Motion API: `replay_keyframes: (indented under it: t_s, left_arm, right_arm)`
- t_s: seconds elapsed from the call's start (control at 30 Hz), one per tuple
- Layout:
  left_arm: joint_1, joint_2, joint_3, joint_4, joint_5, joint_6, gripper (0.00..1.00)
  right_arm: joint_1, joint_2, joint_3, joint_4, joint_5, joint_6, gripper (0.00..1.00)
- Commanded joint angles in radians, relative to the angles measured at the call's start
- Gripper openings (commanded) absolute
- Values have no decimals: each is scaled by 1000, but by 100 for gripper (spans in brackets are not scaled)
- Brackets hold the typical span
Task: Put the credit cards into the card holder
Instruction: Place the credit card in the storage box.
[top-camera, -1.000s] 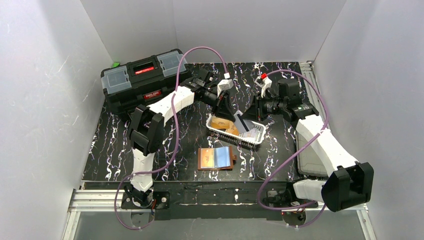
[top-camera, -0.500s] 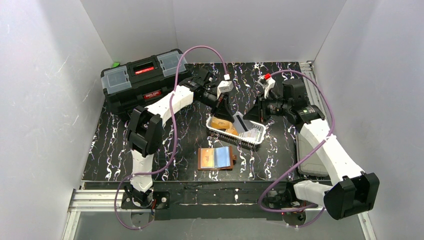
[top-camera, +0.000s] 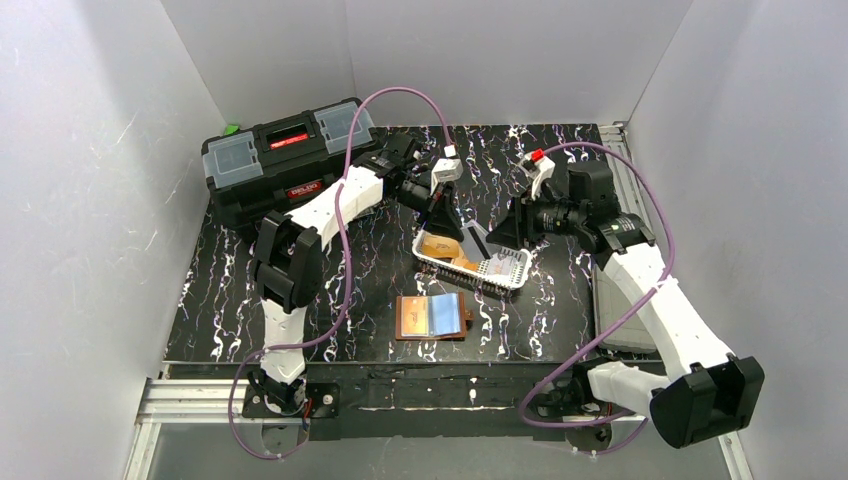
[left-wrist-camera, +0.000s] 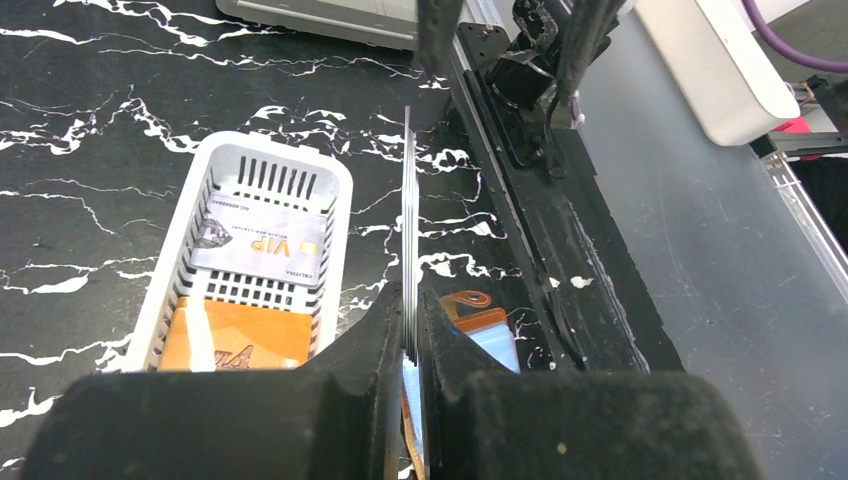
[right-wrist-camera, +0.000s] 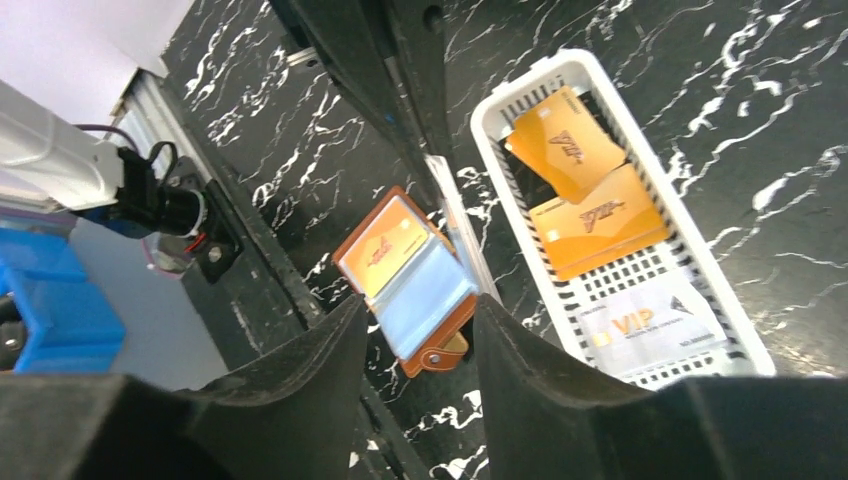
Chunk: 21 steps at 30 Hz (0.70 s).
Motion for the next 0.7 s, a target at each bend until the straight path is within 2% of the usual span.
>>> replay_keyframes:
  t_s: [0.0, 0.2, 0.47, 0.67]
  left_arm:
    - [5, -57, 56, -124, 76, 87, 0]
    - [6, -64, 100, -272, 106, 203, 0]
    - [6, -69, 112, -316, 129, 224, 0]
    - [6, -70, 124, -336, 133, 233, 0]
  right_arm:
    - [-11, -61, 6, 28, 77, -10, 53]
    - [-27, -58, -1, -2, -9, -29, 55]
    - [-31, -63, -31, 45, -175, -16, 50]
    - [-32, -37, -39, 62, -228, 14, 44]
